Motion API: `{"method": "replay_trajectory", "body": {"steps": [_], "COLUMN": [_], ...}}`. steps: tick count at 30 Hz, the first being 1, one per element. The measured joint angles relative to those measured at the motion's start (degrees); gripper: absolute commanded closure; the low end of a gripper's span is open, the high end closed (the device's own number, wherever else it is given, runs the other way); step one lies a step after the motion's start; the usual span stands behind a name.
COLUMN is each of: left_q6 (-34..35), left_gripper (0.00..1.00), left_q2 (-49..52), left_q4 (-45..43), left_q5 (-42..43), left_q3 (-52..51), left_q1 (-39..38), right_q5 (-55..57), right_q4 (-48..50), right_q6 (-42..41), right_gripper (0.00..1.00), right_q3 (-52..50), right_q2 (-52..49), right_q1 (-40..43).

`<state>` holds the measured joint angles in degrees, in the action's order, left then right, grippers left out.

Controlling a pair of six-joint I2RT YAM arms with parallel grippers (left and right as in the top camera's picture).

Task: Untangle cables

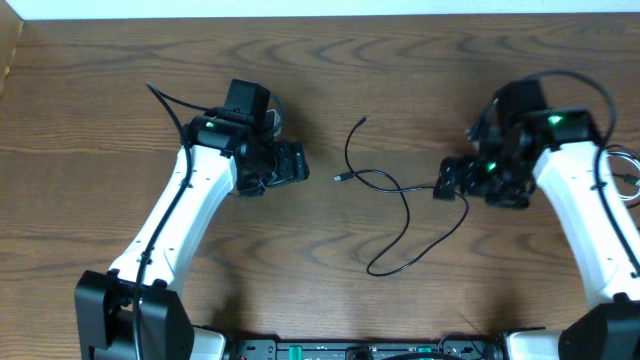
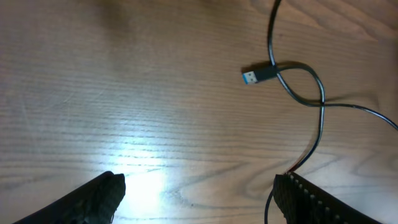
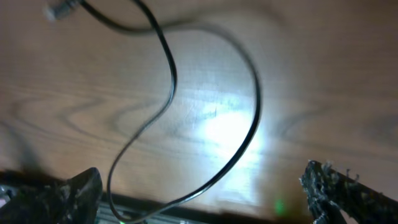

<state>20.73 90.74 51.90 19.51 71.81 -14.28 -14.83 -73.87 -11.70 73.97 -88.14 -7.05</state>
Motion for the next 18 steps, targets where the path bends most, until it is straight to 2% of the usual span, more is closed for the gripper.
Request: {"method": "replay_trajectory", "body": {"steps": [4, 7, 9, 11, 13, 14, 15, 18], "left_q6": [0.0, 0.0, 0.0, 0.0, 0.0, 0.0, 0.0, 0.0], "left_gripper": [0.18, 0.18, 0.18, 0.18, 0.18, 0.18, 0.18, 0.18], "left_q2": [0.0, 0.0, 0.0, 0.0, 0.0, 0.0, 0.0, 0.0], "left_q4": [0.3, 0.4, 0.4, 0.4, 0.4, 0.4, 0.4, 0.3], "left_q5": [-0.3, -0.4, -0.4, -0.4, -0.4, -0.4, -0.4, -0.4], "left_q3": [0.0, 0.0, 0.0, 0.0, 0.0, 0.0, 0.0, 0.0], "left_q1": [0.3, 0.3, 0.3, 0.3, 0.3, 0.3, 0.3, 0.3], "right_q5": [0.0, 0.0, 0.0, 0.0, -0.5, -0.6, -0.7, -0.8], "right_q4": [3.5, 7.2, 10.4, 13.9, 16.5, 17.6, 18.6, 19.3], "right_q6": [-3.7, -6.3, -8.2, -9.9, -10.9, -11.5, -11.9, -12.7], "right_gripper": [0.08, 0.16, 0.25, 0.46, 0.73, 0.78, 0.8, 0.79], "right_q3": [-6.6, -11.4, -14.7, -17.3, -18.7, -18.9, -18.8, -17.9], "right_q2": [0.0, 0.0, 0.0, 0.0, 0.0, 0.0, 0.0, 0.0], "right_q1": [-2.4, -3.8, -4.4, -4.9, -5.0, -5.0, -5.0, -4.8]}}
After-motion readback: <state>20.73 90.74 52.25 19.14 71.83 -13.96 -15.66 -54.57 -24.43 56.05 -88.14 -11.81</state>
